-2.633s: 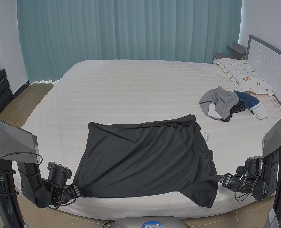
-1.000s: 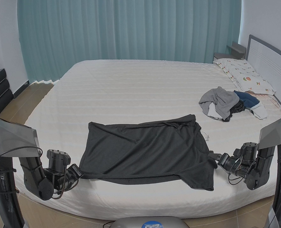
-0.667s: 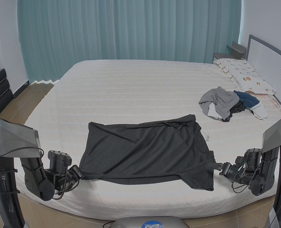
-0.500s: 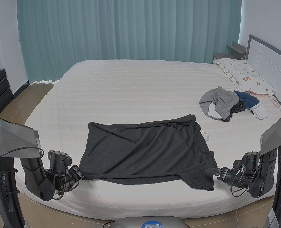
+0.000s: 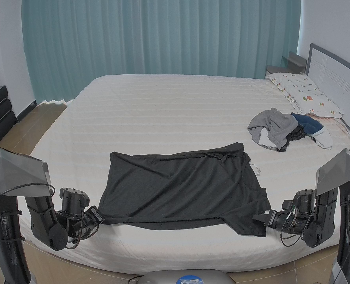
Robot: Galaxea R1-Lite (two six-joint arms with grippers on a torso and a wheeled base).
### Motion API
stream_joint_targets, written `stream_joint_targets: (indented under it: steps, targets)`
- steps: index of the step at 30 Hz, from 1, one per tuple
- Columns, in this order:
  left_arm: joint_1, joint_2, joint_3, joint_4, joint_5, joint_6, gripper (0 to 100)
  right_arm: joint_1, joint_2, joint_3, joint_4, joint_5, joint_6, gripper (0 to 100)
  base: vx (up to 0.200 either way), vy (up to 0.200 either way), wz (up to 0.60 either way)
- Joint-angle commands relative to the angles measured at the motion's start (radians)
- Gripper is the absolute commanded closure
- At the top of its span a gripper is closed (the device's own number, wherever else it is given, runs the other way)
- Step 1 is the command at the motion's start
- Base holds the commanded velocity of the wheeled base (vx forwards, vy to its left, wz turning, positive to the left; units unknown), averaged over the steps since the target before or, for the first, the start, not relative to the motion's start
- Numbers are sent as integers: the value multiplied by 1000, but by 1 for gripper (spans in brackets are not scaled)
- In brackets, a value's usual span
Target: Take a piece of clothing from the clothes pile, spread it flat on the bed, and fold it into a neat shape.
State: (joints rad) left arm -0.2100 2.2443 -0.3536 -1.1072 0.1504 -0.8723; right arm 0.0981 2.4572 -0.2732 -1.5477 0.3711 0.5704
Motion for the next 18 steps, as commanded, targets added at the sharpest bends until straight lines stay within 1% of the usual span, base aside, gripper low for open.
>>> stream_joint_targets:
  steps: [1, 5, 9, 13, 15, 16, 18]
  targets:
    - [0, 1, 5, 0, 0, 0, 100, -40, -9, 72, -11, 0, -29, 100, 0, 0, 0]
    - [1, -6, 13, 0, -5, 6, 100, -113, -60, 180, -14, 29, -60, 100, 0, 0, 0]
    - [15, -11, 18, 0, -5, 27, 100, -167, -126, 273, -3, 120, -113, 100, 0, 0, 0]
    - [50, -22, 45, -3, -5, 113, 100, -205, -204, 273, 86, 124, -124, 100, 0, 0, 0]
    - [78, -35, 45, -10, -5, 131, 100, -207, -238, 273, 135, 127, -130, 100, 0, 0, 0]
    - [89, -45, 47, -13, -5, 136, 100, -207, -256, 273, 178, 127, -141, 100, 0, 0, 0]
    - [118, -61, 45, -13, -5, 151, 100, -207, -299, 273, 290, 137, -202, 100, 0, 0, 0]
